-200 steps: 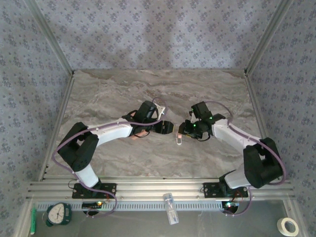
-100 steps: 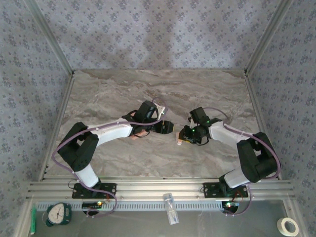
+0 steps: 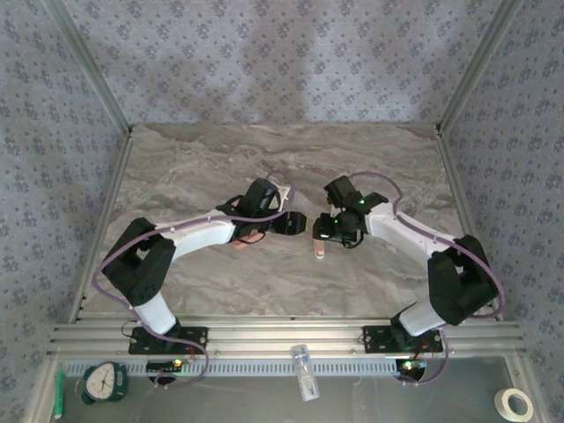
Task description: Load the staples into the stapler
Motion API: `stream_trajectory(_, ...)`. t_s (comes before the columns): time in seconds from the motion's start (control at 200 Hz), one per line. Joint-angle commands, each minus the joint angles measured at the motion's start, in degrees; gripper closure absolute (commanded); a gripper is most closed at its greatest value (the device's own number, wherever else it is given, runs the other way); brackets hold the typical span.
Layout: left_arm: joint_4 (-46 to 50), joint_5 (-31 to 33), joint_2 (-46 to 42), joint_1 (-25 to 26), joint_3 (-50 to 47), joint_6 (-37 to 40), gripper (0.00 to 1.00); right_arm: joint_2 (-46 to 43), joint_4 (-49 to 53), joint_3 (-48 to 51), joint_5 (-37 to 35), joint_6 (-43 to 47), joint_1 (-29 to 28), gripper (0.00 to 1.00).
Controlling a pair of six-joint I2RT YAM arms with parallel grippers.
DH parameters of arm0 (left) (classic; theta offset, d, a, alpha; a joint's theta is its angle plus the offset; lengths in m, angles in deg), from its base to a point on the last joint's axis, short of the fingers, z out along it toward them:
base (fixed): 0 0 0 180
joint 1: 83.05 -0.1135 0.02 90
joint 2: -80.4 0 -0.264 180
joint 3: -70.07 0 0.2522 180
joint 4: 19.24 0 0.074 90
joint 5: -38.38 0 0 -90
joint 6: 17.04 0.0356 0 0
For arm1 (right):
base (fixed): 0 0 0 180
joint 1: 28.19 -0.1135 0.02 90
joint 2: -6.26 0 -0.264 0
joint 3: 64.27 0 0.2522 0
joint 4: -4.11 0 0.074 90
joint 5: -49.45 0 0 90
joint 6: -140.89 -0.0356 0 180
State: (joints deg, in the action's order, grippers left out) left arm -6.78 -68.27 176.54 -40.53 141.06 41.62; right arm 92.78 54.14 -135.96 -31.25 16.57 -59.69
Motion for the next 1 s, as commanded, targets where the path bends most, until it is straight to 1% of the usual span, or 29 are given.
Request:
stream_trajectory(0.0,-0.2,4.6,-4.0,-1.6,-2.7,-2.2,0.34,3.6,5.5,-2.7,-3.8,2.2,-2.0,0.54)
stream_trajectory(0.2,-1.9,6.6,-8.0,-3.8,-7.2,-3.2,0.34,9.5,7.1,-5.3,-6.2,3.7,-4.6,0.57)
stream_trajectory(0.38,-2.3,6.9,-9.6,-4.8,-8.8,-3.3,0.34,12.7,8.3,-7.9,-7.6,5.0,-5.9,0.73)
stream_trajectory(0.495,-2.4,6.9,-9.7,-5.0,-9.1,-3.2,0.34,12.7,9.3,-9.8,-7.8,4.7,-6.0,0.79)
stream_trajectory(0.54,-2.5,6.9,-9.7,-5.1,-9.0,-3.2,0.34,12.8,9.3,-9.9,-8.4,4.8,-5.6,0.8)
stream_trajectory(0.56,-2.5,7.0,-9.7,-5.2,-9.0,-3.2,0.34,12.9,9.3,-12.1,-8.7,4.9,-5.4,0.8)
stream_trajectory(0.67,-2.7,6.8,-9.6,-5.5,-8.6,-2.9,0.34,14.6,9.2,-15.6,-9.0,5.5,-3.9,0.8)
stream_trajectory(0.85,-2.5,6.5,-9.2,-6.5,-8.0,-2.5,0.34,20.4,9.6,-21.6,-8.7,7.2,-1.7,0.8)
stream_trajectory(0.995,-2.3,5.9,-9.2,-7.7,-7.7,-2.1,0.34,24.2,10.3,-24.8,-7.5,7.8,-1.2,0.78)
